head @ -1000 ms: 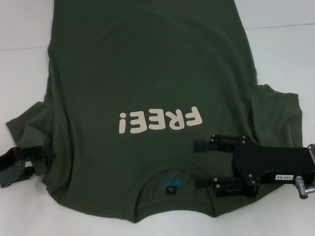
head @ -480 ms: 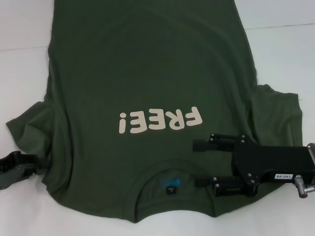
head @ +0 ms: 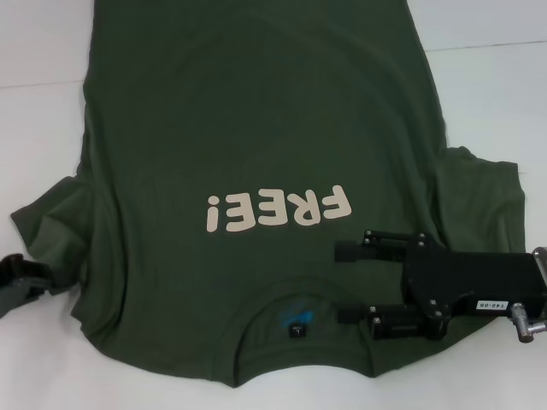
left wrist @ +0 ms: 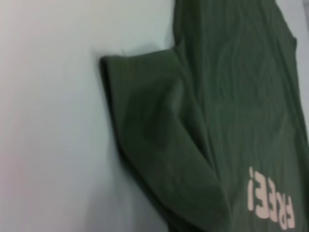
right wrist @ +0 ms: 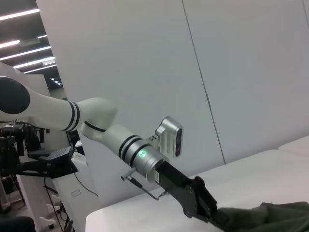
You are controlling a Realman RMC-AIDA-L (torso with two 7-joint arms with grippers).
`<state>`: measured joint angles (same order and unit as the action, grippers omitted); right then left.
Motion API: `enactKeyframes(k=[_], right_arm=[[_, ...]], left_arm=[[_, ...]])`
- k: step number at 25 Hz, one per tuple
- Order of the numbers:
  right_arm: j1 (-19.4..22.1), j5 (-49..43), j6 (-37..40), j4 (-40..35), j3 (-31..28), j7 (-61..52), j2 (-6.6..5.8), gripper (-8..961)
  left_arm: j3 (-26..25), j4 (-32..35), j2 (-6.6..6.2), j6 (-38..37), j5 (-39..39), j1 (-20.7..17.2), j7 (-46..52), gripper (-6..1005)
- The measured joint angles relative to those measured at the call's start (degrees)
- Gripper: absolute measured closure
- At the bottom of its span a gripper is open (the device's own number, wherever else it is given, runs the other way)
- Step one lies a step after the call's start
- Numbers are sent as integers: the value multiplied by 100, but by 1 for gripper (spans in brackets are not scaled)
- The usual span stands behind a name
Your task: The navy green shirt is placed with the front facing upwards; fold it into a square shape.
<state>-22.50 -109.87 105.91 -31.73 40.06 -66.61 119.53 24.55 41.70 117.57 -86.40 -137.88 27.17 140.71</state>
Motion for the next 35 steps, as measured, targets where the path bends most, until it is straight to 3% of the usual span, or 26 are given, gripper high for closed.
enactKeyframes(k=[8, 18, 24, 32, 35], right_arm=[[0, -9, -39, 22, 2, 48, 15, 134], [51, -7, -125, 62, 2, 120, 26, 134], [-6, -8, -290, 138, 10, 127, 36, 134], [-18, 10, -406, 141, 11, 139, 34, 135], [-18, 17, -411, 141, 11, 140, 34, 135]], left_arm=[[-428, 175, -89, -620, 244, 45, -29, 966], [-481, 155, -191, -1149, 755, 263, -9, 964], [-416, 59, 4, -1098, 975, 537, -20, 963], [-137, -749, 114, -71, 999, 847, -203, 961], [-123, -948, 231, 289, 1008, 930, -269, 961]])
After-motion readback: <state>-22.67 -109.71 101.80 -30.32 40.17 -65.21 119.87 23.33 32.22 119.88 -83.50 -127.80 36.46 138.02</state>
